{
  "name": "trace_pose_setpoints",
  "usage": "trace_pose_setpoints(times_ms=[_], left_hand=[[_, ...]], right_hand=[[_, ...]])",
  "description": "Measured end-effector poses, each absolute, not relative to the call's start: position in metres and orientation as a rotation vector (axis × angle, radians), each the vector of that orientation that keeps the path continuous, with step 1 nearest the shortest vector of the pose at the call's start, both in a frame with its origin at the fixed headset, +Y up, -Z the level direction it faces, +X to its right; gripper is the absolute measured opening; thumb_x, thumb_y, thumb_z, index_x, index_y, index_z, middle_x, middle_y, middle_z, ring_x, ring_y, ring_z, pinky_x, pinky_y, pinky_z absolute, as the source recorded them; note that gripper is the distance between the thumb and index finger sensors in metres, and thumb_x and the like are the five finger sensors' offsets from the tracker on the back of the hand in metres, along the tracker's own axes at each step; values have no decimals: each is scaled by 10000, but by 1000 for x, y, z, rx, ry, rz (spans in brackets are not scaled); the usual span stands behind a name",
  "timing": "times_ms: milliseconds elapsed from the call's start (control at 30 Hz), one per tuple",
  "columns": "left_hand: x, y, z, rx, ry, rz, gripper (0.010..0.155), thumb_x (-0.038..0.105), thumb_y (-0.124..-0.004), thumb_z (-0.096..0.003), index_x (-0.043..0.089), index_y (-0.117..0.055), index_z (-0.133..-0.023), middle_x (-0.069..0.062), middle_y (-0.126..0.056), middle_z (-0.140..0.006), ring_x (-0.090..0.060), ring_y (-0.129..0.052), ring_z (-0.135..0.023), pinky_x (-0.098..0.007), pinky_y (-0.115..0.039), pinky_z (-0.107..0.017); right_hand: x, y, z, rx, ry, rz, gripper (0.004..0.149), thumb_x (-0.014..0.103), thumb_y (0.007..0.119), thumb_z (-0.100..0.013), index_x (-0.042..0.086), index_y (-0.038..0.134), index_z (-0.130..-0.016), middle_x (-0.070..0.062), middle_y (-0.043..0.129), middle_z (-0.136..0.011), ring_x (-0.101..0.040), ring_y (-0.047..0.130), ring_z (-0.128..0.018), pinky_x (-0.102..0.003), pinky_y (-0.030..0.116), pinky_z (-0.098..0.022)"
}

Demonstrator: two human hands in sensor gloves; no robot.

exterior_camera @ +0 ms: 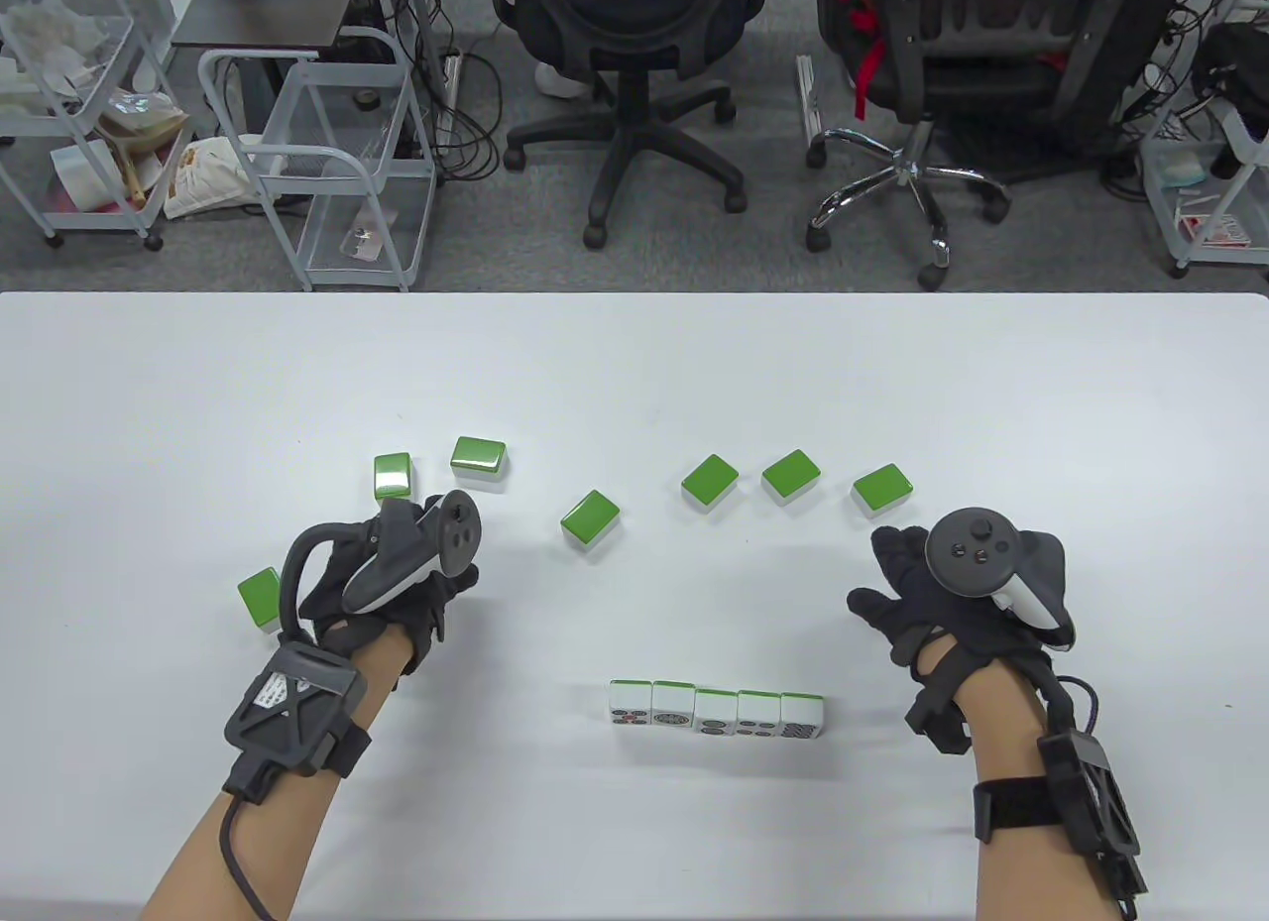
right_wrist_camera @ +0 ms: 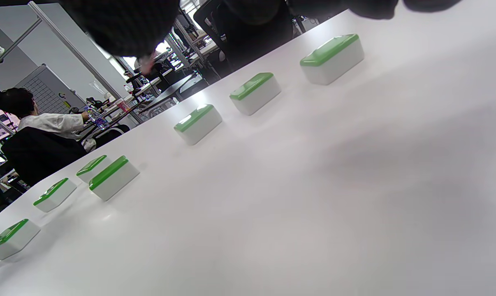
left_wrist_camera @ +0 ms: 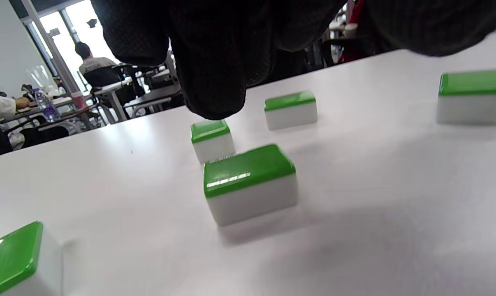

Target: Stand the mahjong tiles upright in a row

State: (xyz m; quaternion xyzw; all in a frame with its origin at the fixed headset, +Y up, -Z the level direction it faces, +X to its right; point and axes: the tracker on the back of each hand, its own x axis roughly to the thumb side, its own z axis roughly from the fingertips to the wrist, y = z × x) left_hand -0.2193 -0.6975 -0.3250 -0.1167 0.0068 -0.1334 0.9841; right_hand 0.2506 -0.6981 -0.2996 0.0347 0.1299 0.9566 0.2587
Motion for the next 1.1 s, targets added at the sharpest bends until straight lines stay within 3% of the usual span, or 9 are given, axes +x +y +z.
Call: trace_pose_setpoints(times_ms=[100, 233, 467, 700, 833, 1100], left_hand=[[-222, -712, -331, -237, 24, -356, 773, 644, -754, -221, 411, -581, -938, 125, -715, -1041, -146, -969, -857, -445, -736, -686], [-231, -724, -341, -274, 195, -347, 795, 694, -643, -228, 339, -606, -938, 49, -843, -959, -140, -1089, -702, -439, -826, -602], [-224, -739, -360, -404, 305, -419, 849, 731, -581, -210, 288, -627, -933, -25, -890, -914, -134, -1142, -625, -439, -871, -555], [-223, -758, -365, -380, 351, -474, 822, 734, -623, -247, 291, -595, -939, 25, -879, -903, -97, -1132, -550, -423, -876, -534], [-223, -755, -363, -407, 302, -372, 780, 645, -771, -273, 274, -601, -938, -37, -838, -927, -77, -1132, -562, -400, -875, -557], [-192, -726, -330, -499, -72, -63, 774, 436, -760, -248, 262, -521, -964, -64, -701, -1020, -122, -1086, -659, -415, -828, -618]], right_hand=[[250, -698, -299, 95, 352, 2592, 789, 479, 775, -352, 68, 509, -970, -295, 429, -1030, -621, 511, -880, -704, 552, -564], [251, -697, -299, 78, 348, 2604, 789, 482, 773, -353, 66, 510, -970, -299, 433, -1028, -625, 514, -877, -703, 555, -562], [252, -698, -298, 62, 360, 2607, 791, 487, 771, -354, 65, 510, -970, -300, 431, -1028, -625, 514, -876, -704, 555, -560], [253, -697, -299, 62, 357, 2611, 788, 487, 771, -355, 65, 514, -969, -301, 431, -1028, -628, 514, -874, -704, 556, -560], [253, -697, -299, 64, 356, 2610, 789, 484, 774, -355, 61, 514, -969, -301, 431, -1027, -626, 514, -876, -705, 555, -559], [252, -699, -299, 68, 369, 2611, 792, 482, 776, -355, 54, 513, -967, -301, 428, -1028, -626, 510, -876, -705, 553, -561]])
